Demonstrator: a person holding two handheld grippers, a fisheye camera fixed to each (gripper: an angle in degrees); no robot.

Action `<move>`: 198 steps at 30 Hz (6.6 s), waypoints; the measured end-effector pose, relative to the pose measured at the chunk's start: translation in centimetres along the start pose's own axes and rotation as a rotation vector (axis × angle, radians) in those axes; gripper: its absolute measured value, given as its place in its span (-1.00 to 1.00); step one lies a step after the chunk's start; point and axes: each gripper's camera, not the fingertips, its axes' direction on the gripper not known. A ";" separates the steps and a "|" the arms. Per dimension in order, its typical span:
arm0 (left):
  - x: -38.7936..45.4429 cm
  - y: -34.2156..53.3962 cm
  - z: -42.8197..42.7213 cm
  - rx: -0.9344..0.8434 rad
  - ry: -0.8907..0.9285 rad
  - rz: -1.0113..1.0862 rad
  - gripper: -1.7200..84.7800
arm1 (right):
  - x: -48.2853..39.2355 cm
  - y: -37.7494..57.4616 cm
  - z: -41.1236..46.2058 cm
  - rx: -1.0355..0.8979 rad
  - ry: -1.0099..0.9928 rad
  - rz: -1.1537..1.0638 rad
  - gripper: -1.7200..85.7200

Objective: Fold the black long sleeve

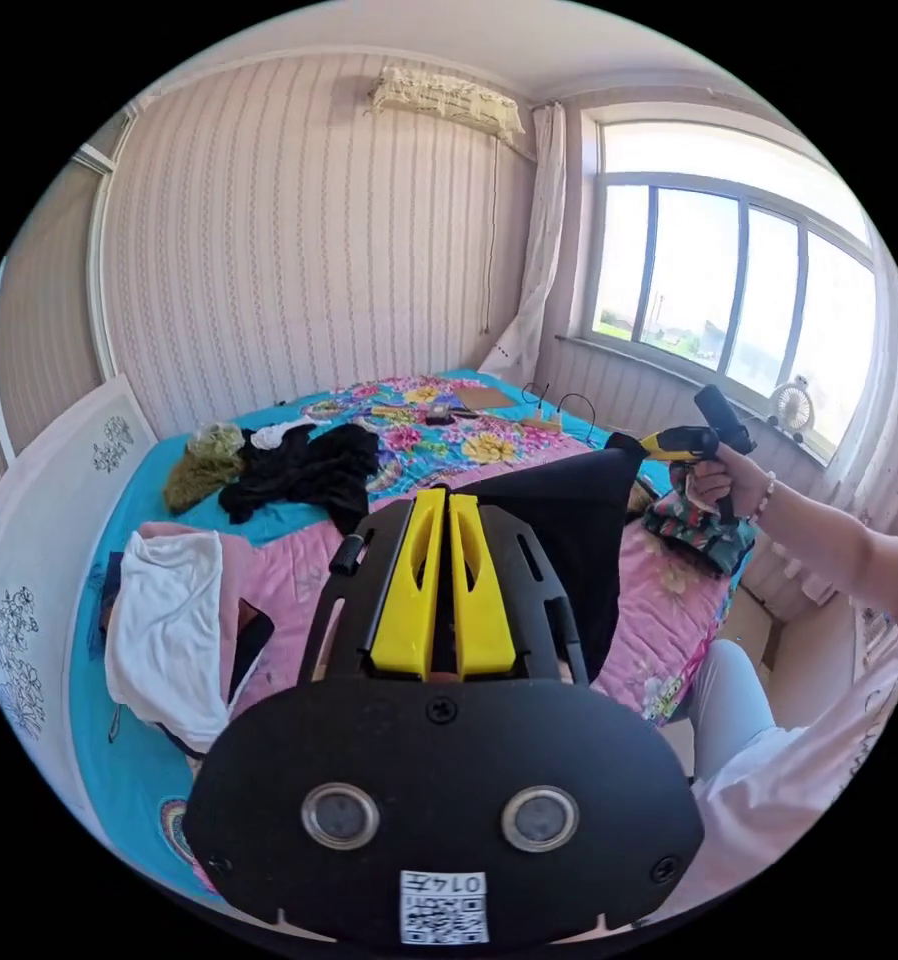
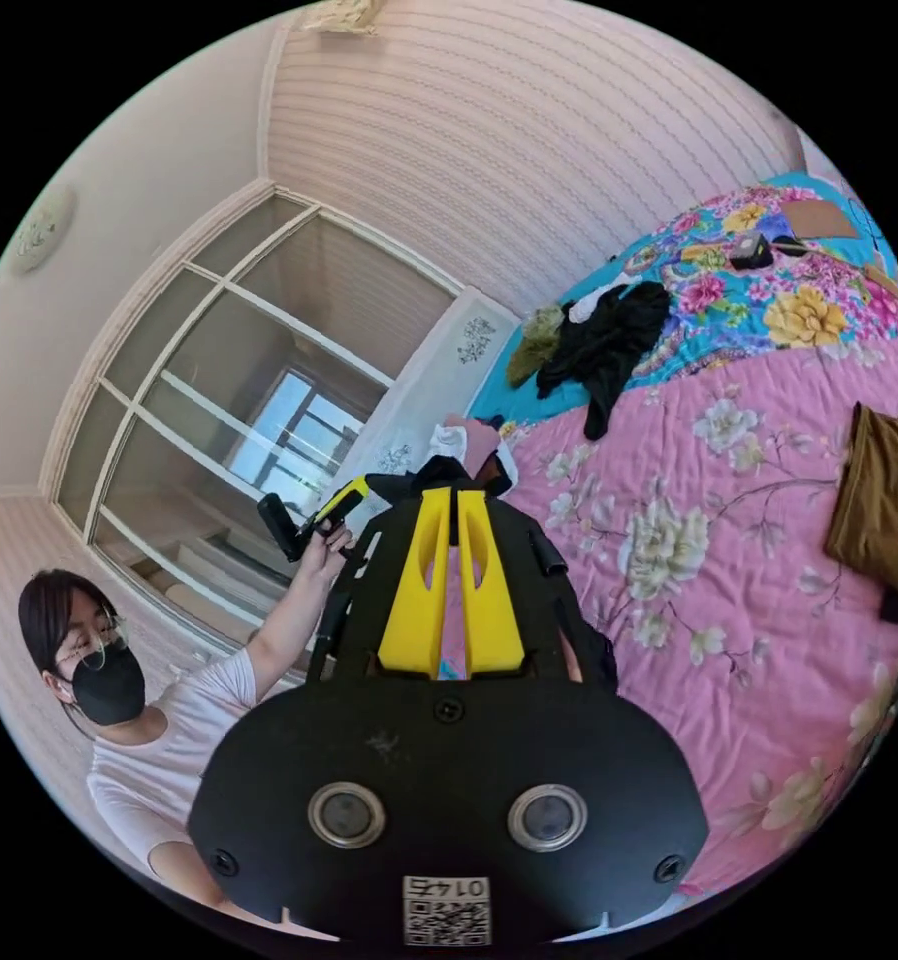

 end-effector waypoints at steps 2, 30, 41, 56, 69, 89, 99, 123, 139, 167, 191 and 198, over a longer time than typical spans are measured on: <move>0.8 -2.6 -3.1 0.144 -0.049 0.031 -0.98 | -1.9 -2.1 -2.4 0.130 -0.069 -0.131 -0.95; 8.2 30.0 13.1 -0.595 0.343 -0.188 -0.98 | 21.8 28.2 -6.8 -0.059 0.251 0.575 -0.96; -0.5 33.8 14.7 -0.673 0.123 -0.475 -0.93 | 19.5 21.5 -2.0 -0.108 0.093 0.232 -0.95; -3.5 36.3 19.6 -0.723 0.086 -0.470 -0.81 | 17.6 25.9 8.9 -0.479 0.300 -0.010 -0.74; -5.7 37.2 19.6 -0.721 0.036 -0.451 -0.89 | 23.2 34.6 8.0 -0.542 0.713 0.298 -0.77; -6.8 37.8 13.1 -0.787 0.194 -0.344 -0.98 | 21.0 36.2 7.3 -0.664 0.721 0.282 -0.92; -12.5 33.2 11.9 -0.536 -0.082 -0.292 -0.82 | 15.2 31.3 12.8 -0.499 0.738 -0.150 -0.75; -20.4 32.9 8.2 -0.398 -0.091 -0.516 -0.98 | 13.5 25.6 15.9 -0.519 0.972 -0.400 -0.93; -27.3 37.1 4.0 -0.385 -0.248 -0.826 -0.89 | 19.9 25.2 -4.6 -0.141 1.313 0.106 -0.86; -10.5 36.9 17.5 -0.855 0.104 -0.311 -0.98 | 28.0 35.5 -3.0 -0.581 0.781 0.222 -0.95; -8.5 37.2 19.5 -0.772 0.094 -0.397 -0.98 | 34.1 34.4 -1.9 -0.610 0.771 0.291 -0.95; -10.5 38.3 20.0 -0.790 0.154 -0.541 -0.98 | 35.0 34.2 -1.4 -0.584 0.736 0.319 -0.96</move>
